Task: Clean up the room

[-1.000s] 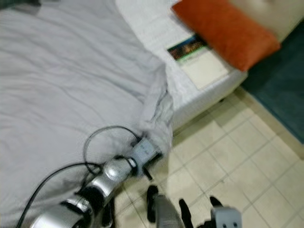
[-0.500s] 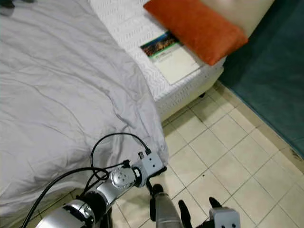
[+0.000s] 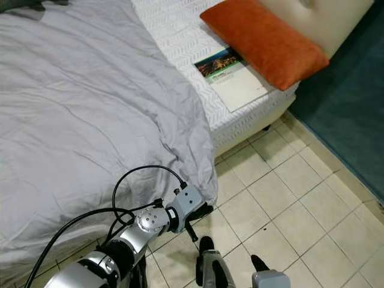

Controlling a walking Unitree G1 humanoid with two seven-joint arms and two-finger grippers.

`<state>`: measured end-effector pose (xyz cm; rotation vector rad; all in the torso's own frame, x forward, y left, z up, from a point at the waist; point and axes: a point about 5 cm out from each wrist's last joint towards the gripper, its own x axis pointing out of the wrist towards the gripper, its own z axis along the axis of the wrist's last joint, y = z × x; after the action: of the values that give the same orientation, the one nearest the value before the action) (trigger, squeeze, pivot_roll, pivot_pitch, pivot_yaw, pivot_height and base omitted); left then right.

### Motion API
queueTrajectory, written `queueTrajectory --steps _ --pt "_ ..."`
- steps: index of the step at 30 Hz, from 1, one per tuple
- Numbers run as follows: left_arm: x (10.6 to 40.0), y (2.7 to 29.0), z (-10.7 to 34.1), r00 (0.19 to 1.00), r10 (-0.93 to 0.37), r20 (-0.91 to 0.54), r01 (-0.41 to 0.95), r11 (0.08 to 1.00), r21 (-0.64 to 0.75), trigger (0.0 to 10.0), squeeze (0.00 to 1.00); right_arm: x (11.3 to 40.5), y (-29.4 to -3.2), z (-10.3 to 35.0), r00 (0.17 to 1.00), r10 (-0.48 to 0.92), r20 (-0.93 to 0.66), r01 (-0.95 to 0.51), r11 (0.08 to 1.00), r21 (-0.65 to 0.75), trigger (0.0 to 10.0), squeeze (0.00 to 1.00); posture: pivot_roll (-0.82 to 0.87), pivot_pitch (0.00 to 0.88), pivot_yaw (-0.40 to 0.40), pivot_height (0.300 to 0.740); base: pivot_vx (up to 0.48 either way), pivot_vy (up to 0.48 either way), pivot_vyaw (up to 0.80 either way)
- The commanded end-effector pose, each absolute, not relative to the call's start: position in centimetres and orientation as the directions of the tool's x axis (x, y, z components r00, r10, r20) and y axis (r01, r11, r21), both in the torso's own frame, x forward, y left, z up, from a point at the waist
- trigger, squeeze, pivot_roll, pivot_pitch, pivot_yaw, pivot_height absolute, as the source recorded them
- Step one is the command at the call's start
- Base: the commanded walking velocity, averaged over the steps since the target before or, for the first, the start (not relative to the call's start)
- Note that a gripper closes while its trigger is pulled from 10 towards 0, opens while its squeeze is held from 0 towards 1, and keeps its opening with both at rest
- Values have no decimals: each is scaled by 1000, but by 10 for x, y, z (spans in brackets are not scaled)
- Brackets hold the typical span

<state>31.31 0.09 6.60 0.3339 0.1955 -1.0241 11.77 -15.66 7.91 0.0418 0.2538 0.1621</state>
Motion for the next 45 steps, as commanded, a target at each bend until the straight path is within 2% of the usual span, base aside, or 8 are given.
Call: queueTrajectory --steps 1,10,18,23,25,27,45 --pt "245 -125 100 268 -959 -96 963 271 -15 10000 0 110 -158 69 943 152 -297 -139 988 66 10000 0 -273 423 -15 740 262 -398 0" --pt "251 -115 93 288 -948 -134 957 290 10 10000 0 113 -153 71 945 181 -271 -153 981 121 10000 0 -266 422 -12 740 266 -397 0" --pt "242 -122 89 212 -958 -192 977 209 38 10000 0 102 -144 76 912 308 -270 -270 948 169 10000 0 -284 421 -18 740 265 -397 0" --pt "238 -126 89 189 -958 -214 982 185 35 10000 0 91 -144 76 893 341 -294 -310 939 148 10000 0 -290 418 -19 740 272 -392 0" --pt "230 -132 86 159 -960 -232 987 157 26 10000 0 84 -149 75 891 326 -317 -296 945 140 10000 0 -297 412 -20 740 0 0 0" --pt "214 -141 83 94 -966 -242 995 95 7 10000 0 79 -153 74 892 304 -334 -275 953 130 10000 0 -303 407 -21 740 0 0 0" --pt "211 -143 83 86 -968 -234 996 90 -7 10000 0 79 -154 74 892 302 -335 -274 953 130 10000 0 -303 407 -21 740 0 0 0"
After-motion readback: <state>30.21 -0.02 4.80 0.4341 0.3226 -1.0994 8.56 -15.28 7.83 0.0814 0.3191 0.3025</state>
